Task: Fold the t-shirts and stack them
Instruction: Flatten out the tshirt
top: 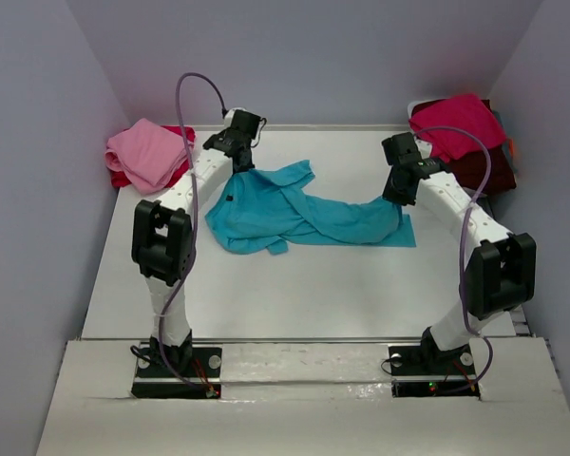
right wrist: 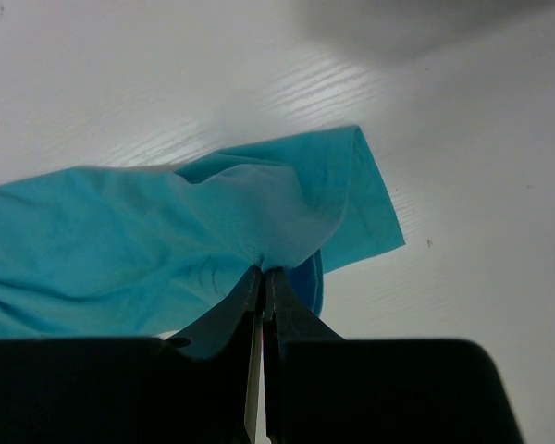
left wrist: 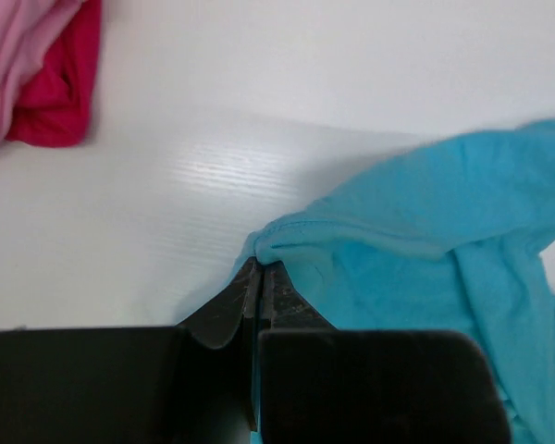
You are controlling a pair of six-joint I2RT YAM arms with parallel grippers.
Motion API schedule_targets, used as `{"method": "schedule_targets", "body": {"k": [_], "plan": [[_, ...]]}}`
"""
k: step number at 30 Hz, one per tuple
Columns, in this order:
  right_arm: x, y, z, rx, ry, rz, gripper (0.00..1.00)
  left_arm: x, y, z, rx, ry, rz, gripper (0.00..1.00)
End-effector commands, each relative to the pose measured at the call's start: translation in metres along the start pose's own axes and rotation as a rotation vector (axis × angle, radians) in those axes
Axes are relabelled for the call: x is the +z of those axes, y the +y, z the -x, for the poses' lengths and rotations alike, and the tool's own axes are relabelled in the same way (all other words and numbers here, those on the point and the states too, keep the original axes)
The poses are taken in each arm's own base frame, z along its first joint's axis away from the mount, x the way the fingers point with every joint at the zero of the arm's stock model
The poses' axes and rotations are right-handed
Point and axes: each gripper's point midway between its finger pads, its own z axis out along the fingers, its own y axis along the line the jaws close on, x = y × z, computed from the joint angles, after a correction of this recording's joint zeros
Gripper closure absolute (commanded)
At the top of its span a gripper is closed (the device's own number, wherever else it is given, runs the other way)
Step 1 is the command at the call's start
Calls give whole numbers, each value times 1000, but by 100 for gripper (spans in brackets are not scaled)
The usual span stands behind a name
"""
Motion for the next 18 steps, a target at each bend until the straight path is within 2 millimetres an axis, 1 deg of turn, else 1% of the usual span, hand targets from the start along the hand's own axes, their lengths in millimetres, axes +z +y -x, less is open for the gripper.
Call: {"method": "schedule_targets", "body": {"k": [1, 2, 3, 4, 5, 6, 7, 8, 9, 10, 11, 12, 13, 14, 15, 16, 17, 18], "plan": [[-28, -3, 46, 16, -128, 5, 93, -28, 17, 63, -106, -124, 5, 94], [-31, 1, 56, 17, -148, 11, 93, -21, 18, 61, -107, -108, 8, 94], [-28, 1, 56, 12, -149, 4, 93, -23, 21, 69, -121, -119, 7, 94], [-32, 4, 67, 17, -174, 12, 93, -19, 17, 71, -124, -118, 3, 94], [-29, 7, 72, 8, -183, 12, 93, -18, 16, 72, -123, -116, -3, 94], [-29, 10, 77, 4, -195, 13, 93, -12, 20, 71, -126, -106, 10, 94], [-31, 10, 90, 16, -220, 10, 93, -10, 19, 70, -124, -102, 9, 94], [-30, 10, 97, 16, -236, -4, 93, -6, 23, 70, -132, -99, 16, 94], [-26, 12, 107, 13, -244, -13, 93, -3, 23, 65, -131, -91, 19, 94], [-23, 14, 111, 12, -248, -18, 93, 0, 31, 65, -138, -89, 31, 94], [-22, 16, 115, 6, -253, -22, 93, 2, 31, 63, -137, -87, 32, 94], [-12, 21, 117, -1, -253, -28, 93, 6, 36, 63, -149, -87, 35, 94], [-9, 24, 120, -3, -251, -29, 93, 11, 43, 60, -156, -76, 49, 94], [-10, 26, 132, 10, -270, -22, 93, 12, 43, 58, -154, -70, 50, 94], [-6, 29, 136, 10, -277, -24, 93, 16, 50, 58, -161, -65, 61, 94], [8, 33, 134, -3, -264, -40, 93, 20, 57, 55, -163, -57, 75, 94], [7, 38, 143, 0, -280, -32, 93, 20, 57, 55, -166, -62, 75, 94], [13, 42, 144, -3, -276, -34, 93, 23, 64, 55, -176, -61, 83, 94]]}}
